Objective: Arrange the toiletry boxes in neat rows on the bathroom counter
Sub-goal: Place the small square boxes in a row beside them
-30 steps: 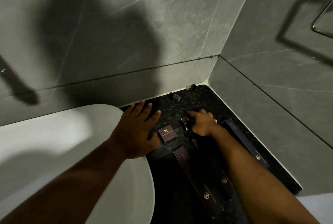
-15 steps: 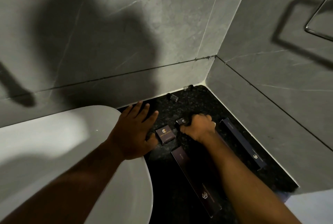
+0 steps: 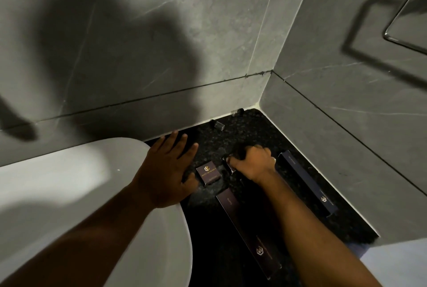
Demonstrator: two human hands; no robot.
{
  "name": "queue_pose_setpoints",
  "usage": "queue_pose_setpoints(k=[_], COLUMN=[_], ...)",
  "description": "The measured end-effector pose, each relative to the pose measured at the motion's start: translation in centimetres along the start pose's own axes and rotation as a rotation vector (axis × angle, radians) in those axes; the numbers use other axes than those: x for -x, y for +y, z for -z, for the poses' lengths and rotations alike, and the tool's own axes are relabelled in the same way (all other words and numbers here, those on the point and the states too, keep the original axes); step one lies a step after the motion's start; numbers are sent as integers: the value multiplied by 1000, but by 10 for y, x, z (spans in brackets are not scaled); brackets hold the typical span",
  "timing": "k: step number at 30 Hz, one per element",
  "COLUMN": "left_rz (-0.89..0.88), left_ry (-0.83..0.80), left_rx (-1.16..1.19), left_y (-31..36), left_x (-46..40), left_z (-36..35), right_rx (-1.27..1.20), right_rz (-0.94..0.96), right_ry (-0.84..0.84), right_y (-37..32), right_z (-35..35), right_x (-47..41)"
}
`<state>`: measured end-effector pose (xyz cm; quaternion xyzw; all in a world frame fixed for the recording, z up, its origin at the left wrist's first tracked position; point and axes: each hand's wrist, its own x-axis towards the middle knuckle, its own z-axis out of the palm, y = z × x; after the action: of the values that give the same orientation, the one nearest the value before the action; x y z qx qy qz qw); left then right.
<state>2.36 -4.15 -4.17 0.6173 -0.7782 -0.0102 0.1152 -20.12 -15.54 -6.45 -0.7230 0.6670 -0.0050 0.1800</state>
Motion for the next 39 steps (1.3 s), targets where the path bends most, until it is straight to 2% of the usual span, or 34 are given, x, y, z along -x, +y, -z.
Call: queue_pose_setpoints(k=[4, 9, 15, 18, 21, 23, 26, 32, 39], left_rz=[-8, -31, -31, -28, -24, -18, -21, -24, -11], left_ry=[6, 17, 32, 27, 22, 9, -4, -12, 22], left_rx=[10, -4, -10, -10, -12, -19, -40, -41, 11], left_y=[0, 1, 2, 0, -3, -3, -3, 0, 1], left_x=[1, -1, -1, 0, 1, 1, 1, 1, 1], left_z=[-1, 1, -1, -1, -1, -1, 0, 1, 0], right_rx=[-63, 27, 183, 231, 49, -153, -303, -371, -346], right_rz=[92, 227, 268, 220, 139, 107, 39, -49, -62], right_ry=[123, 154, 56, 49, 6, -13, -8, -30, -48], right_y=[-14, -49, -74, -82, -72, -53, -17, 32, 46], right_z=[9, 12, -6, -10, 0, 14, 36, 41, 26], right_x=[-20, -66, -118, -124, -120, -113, -93, -54, -52])
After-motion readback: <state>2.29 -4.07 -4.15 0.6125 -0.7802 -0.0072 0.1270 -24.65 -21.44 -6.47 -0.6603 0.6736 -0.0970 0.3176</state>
